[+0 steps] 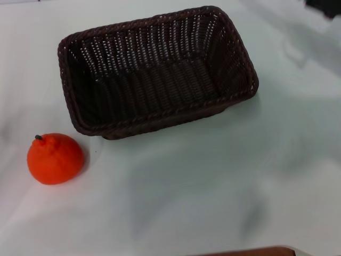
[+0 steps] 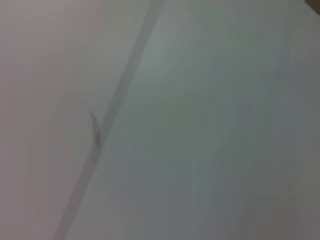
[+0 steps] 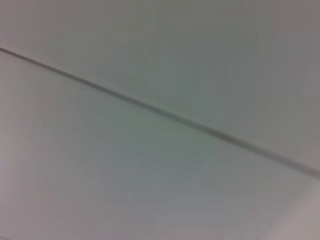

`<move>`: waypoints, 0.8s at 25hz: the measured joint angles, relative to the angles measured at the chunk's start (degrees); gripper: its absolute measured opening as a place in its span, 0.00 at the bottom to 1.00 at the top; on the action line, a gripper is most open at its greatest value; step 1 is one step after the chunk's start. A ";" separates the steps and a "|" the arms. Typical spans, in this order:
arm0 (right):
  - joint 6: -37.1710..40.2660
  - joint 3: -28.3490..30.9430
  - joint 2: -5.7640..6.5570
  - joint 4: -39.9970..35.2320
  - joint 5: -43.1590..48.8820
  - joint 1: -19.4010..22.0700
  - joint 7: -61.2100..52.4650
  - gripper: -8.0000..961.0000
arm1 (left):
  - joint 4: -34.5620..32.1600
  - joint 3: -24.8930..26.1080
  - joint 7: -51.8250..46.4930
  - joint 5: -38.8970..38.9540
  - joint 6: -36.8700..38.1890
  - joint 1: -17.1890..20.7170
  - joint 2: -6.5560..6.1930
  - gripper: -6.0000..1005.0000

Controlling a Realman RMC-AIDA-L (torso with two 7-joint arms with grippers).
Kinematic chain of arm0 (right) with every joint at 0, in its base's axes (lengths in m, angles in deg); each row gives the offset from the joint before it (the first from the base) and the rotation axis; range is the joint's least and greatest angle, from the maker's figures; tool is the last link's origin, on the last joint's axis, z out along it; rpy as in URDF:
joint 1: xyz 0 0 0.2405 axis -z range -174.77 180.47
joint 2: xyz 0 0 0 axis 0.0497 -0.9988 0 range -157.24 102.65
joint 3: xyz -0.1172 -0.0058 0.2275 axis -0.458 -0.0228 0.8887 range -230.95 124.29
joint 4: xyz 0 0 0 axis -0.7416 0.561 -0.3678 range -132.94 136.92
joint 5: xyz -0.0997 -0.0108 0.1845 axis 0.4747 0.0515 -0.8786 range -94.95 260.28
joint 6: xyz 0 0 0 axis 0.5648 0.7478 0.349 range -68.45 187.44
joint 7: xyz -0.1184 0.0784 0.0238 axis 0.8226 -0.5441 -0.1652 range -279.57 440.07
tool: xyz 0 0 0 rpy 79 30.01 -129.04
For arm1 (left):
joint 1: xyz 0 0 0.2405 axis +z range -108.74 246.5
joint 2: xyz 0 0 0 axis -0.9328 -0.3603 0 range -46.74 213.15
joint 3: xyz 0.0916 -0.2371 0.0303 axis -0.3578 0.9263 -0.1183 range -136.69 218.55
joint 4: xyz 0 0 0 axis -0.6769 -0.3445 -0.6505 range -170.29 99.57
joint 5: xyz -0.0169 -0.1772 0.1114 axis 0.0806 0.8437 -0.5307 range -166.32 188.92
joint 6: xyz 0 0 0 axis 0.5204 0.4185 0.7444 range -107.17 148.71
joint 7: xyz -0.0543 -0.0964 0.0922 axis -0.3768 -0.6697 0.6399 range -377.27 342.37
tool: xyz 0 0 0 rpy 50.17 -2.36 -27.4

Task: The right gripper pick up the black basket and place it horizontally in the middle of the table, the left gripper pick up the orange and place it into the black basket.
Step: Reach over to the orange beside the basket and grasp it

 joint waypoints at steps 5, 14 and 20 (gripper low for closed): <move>0.10 0.07 -1.49 -0.08 -12.74 -0.66 12.52 0.82 | 0.02 -3.44 -0.45 -9.38 0.18 1.56 -1.88 0.85; 2.41 -0.60 -2.93 0.47 -16.63 -4.98 18.01 0.82 | -0.01 -3.55 -3.63 -21.57 5.54 1.83 -1.52 0.84; 2.59 -0.66 -3.35 0.48 -16.68 -6.26 18.30 0.82 | -0.23 -3.72 -3.66 -23.29 10.09 1.67 -0.75 0.83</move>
